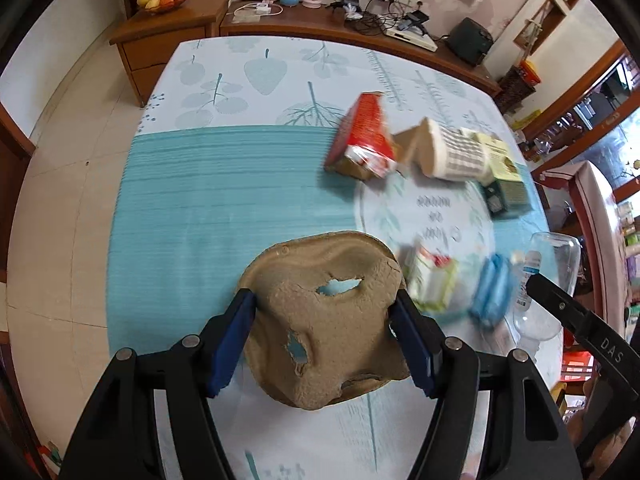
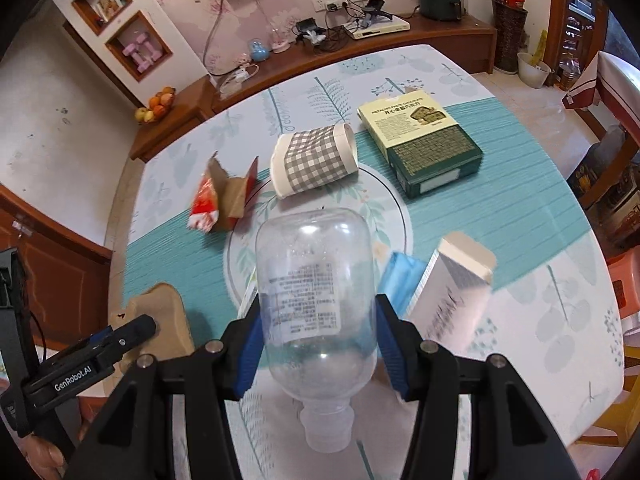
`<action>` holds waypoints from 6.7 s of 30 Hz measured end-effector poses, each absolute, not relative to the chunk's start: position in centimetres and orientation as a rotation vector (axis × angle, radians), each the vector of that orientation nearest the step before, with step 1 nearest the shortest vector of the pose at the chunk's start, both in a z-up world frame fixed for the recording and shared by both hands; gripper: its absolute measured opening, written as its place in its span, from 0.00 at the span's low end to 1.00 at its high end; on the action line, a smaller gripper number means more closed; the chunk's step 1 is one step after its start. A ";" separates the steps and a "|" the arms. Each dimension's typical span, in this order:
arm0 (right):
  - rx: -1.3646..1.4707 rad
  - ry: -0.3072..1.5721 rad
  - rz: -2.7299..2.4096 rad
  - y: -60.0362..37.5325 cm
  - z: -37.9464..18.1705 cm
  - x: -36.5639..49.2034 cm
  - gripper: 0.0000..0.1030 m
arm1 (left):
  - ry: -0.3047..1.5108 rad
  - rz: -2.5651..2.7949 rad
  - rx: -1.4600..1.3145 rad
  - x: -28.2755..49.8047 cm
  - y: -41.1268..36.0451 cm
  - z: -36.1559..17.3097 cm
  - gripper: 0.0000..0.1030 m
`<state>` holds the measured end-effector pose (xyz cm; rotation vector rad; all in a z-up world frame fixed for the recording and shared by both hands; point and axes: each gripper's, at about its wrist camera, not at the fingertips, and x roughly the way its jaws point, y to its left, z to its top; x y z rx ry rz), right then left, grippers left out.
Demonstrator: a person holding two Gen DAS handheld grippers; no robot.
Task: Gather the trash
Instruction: 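Carry the egg-carton piece and plastic bottle with both tools down to the bin, then open both tools over the bin to drop the carton piece and bottle, then raise both tools back up over the table, then grasp the green snack packet with the left tool while the right grasps the silver earplug box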
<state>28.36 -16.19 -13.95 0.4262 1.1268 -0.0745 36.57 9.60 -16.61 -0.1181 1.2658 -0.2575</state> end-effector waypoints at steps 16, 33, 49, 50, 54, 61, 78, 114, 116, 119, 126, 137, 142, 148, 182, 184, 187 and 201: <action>0.381 1.054 0.227 -18.6 -8.1 11.6 0.51 | 1.087 -0.194 -0.187 16.4 5.3 -8.7 0.66; 0.448 1.173 0.333 -21.1 -11.4 -2.0 0.51 | 1.151 -0.174 -0.146 -0.5 0.7 -9.3 0.66; 0.670 1.437 0.151 -21.5 -29.8 -3.7 0.51 | 1.389 -0.247 -0.042 -1.5 -0.9 -26.4 0.66; 0.686 1.448 0.134 -21.4 -31.3 -3.6 0.51 | 1.400 -0.250 -0.034 -1.3 -0.9 -28.2 0.66; 0.731 1.479 0.068 -21.2 -37.7 -3.1 0.51 | 1.416 -0.266 0.001 -0.3 -1.1 -34.5 0.66; 0.758 1.516 -0.003 -20.3 -46.5 -1.3 0.51 | 1.417 -0.290 0.065 3.2 -1.8 -44.1 0.66; 0.772 1.510 -0.025 -19.1 -51.1 0.4 0.58 | 1.359 -0.372 0.182 5.5 -2.8 -49.6 0.86; 0.682 1.376 0.103 -18.9 -32.2 -4.8 0.58 | 1.236 -0.306 0.114 1.0 1.2 -29.4 0.86; 0.655 1.347 0.128 -19.1 -29.0 -5.0 0.58 | 1.205 -0.311 0.100 0.4 1.4 -25.5 0.86; 0.597 1.282 0.170 -19.6 -23.1 -5.1 0.58 | 1.152 -0.319 0.066 -0.9 1.5 -19.6 0.87; 0.498 1.105 0.240 -21.0 -11.3 -5.3 0.58 | 1.003 -0.314 0.064 -2.9 0.9 -8.0 0.87; 0.417 0.896 0.310 -22.5 -0.9 -5.9 0.58 | 0.813 -0.252 0.029 -3.7 0.0 3.4 0.87; 0.406 0.854 0.330 -23.5 1.0 -5.6 0.58 | 0.775 -0.212 -0.018 -3.8 0.3 5.1 0.87; 0.411 0.854 0.353 -24.0 1.0 -4.5 0.59 | 0.797 -0.175 -0.059 -3.6 1.3 5.0 0.87; 0.702 1.155 -0.243 -22.6 -17.2 24.5 0.68 | 1.247 -0.564 0.139 35.0 0.1 -15.7 0.82; 0.701 1.168 -0.264 -22.5 -18.5 25.9 0.68 | 1.260 -0.580 0.137 36.3 -0.6 -16.9 0.82; 0.686 1.187 -0.307 -22.3 -20.0 27.6 0.68 | 1.287 -0.595 0.152 37.7 -1.5 -18.7 0.82; 0.627 1.250 -0.402 -22.0 -22.5 28.7 0.63 | 1.326 -0.605 0.154 40.3 -1.9 -21.4 0.82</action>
